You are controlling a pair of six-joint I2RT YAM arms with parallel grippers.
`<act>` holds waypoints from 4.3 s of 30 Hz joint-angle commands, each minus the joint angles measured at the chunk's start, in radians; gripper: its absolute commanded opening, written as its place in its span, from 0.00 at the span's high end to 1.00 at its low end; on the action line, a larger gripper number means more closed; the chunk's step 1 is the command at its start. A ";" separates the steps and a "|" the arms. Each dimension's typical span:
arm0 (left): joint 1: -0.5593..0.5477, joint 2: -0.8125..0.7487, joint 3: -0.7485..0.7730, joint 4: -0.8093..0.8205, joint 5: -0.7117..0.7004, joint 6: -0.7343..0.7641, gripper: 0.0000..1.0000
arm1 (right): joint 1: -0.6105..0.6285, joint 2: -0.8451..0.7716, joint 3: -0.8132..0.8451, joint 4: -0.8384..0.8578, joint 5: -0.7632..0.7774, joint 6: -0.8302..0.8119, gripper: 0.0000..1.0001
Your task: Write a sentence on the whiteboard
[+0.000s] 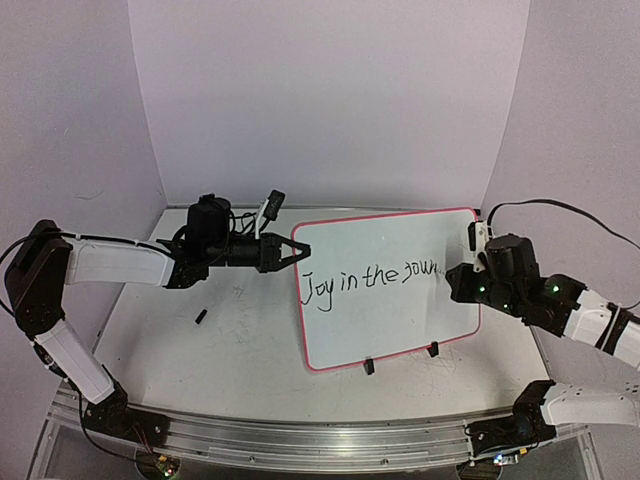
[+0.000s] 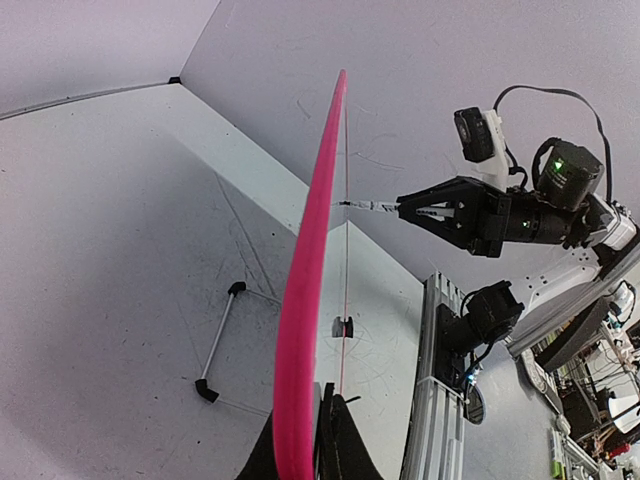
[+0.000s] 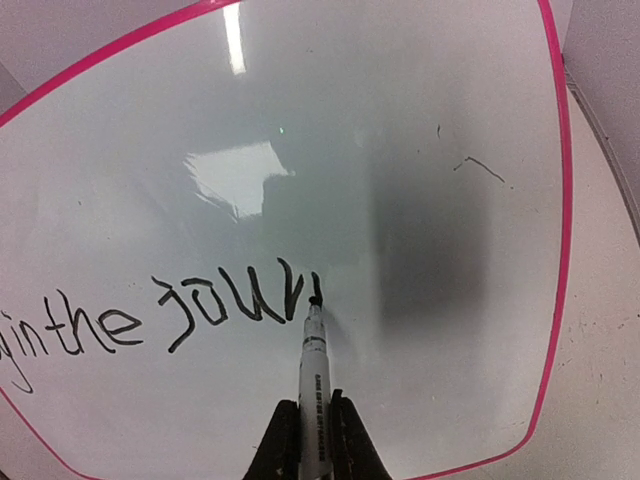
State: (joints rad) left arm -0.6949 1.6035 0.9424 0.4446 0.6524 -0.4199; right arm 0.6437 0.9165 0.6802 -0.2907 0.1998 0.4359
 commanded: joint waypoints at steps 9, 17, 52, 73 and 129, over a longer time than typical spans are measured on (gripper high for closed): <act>-0.009 0.019 -0.007 -0.109 -0.134 0.082 1.00 | -0.004 0.038 0.087 0.054 0.080 -0.036 1.00; -0.009 0.021 -0.007 -0.109 -0.134 0.085 1.00 | -0.003 0.039 0.081 0.051 0.092 -0.033 1.00; -0.011 0.018 -0.014 -0.109 -0.140 0.087 1.00 | -0.004 -0.043 0.045 -0.035 0.084 0.013 1.00; -0.011 0.019 -0.012 -0.109 -0.132 0.089 1.00 | -0.009 0.000 0.040 0.038 0.087 0.010 1.00; -0.011 0.022 -0.018 -0.109 -0.133 0.095 1.00 | -0.009 -0.025 -0.024 0.010 0.053 0.031 1.00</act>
State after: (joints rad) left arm -0.7006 1.6020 0.9424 0.4449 0.6515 -0.4193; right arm 0.6365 0.9168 0.6833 -0.2534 0.2702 0.4363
